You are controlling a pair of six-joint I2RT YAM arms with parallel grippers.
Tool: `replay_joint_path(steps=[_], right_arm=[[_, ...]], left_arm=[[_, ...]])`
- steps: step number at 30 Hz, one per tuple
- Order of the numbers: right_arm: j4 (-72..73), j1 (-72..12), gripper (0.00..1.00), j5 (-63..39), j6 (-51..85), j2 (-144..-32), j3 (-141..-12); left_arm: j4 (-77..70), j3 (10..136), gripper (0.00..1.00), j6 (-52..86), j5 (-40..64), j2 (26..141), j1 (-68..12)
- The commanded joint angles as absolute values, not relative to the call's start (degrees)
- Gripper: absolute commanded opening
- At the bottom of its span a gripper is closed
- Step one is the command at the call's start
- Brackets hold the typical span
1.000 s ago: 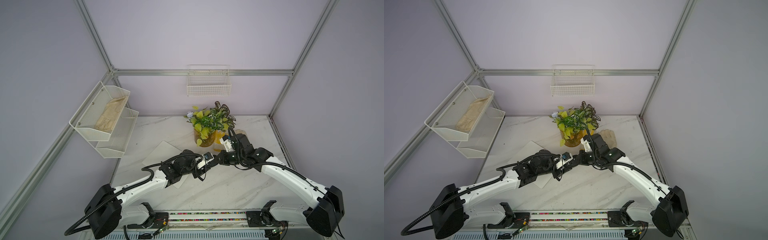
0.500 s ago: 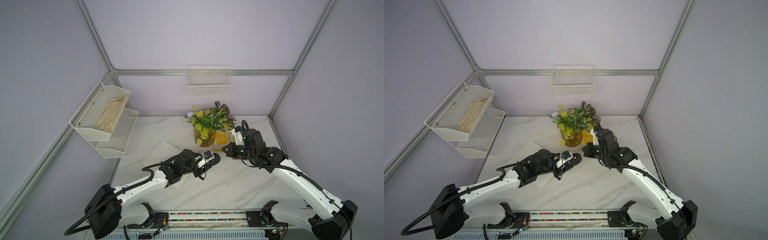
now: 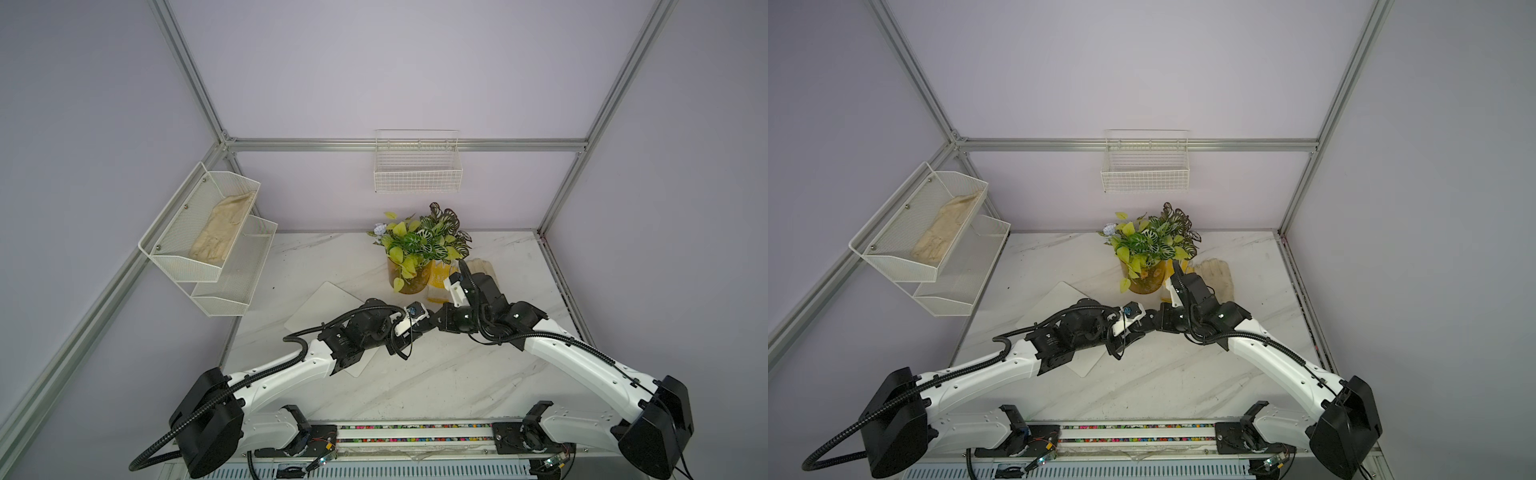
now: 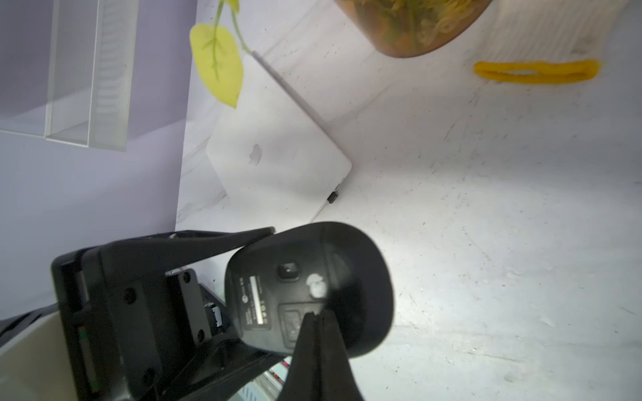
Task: Insert the wireless mouse receiver into the laptop
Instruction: Close the lid on the mouse, then place the mouse at the center of the board.
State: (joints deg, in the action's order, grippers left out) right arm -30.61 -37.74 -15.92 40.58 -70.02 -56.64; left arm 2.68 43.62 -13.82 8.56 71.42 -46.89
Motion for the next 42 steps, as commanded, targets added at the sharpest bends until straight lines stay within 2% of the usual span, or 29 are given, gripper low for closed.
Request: replay_joint_path(steps=[1,6,8,11,15,17,19,24,32,36,40,42], right_arm=[[-28.08,-38.32,0.0,-15.21,43.24,-68.51,-56.05],[-32.25,-37.64,0.0,-8.08,44.04,-64.06,-57.93],[-34.02,-35.79,0.18,-6.52,43.95,-62.06,-58.85],[-35.05,-31.13,0.36,-9.06,43.05,-59.53,-59.11],[-34.35,-25.78,0.73,-18.03,41.62,-59.15,-57.75],[-32.77,-25.27,0.82,-21.76,41.76,-59.92,-56.43],[-29.65,-25.31,0.87,-26.3,43.1,-61.0,-54.46],[-17.76,-25.31,0.89,-34.27,47.83,-62.25,-48.42],[-10.18,-25.38,0.78,-37.83,50.81,-64.76,-45.44],[-8.19,-25.37,0.69,-37.99,51.23,-66.14,-45.61],[-7.27,-25.49,0.52,-38.32,51.5,-66.86,-45.71],[-7.02,-25.58,0.48,-38.41,51.61,-66.89,-45.45]], left_arm=[[-3.3,44.74,0.32,-11.96,9.8,71.61,-46.92],[-3.6,44.3,0.32,-12.04,9.15,71.07,-47.02],[-3.53,44.21,0.32,-12.04,8.96,70.82,-46.91],[-3.82,44.18,0.32,-11.8,9.05,70.41,-47.02],[-5.19,43.99,0.32,-11.28,10.08,70.14,-47.02],[-6.15,44.03,0.32,-10.8,10.13,70.2,-47.07],[-7.48,44.03,0.32,-9.99,10.1,70.22,-47.05],[-9.39,44.48,0.31,-8.74,10.39,71.22,-47.31],[-10.19,45.36,0.31,-8.08,10.59,72.87,-48.37],[-10.29,45.8,0.31,-8.08,10.62,73.54,-48.78],[-10.62,46.01,0.31,-7.92,10.3,73.88,-48.95],[-10.87,46.05,0.31,-7.74,10.19,74.01,-48.94]])
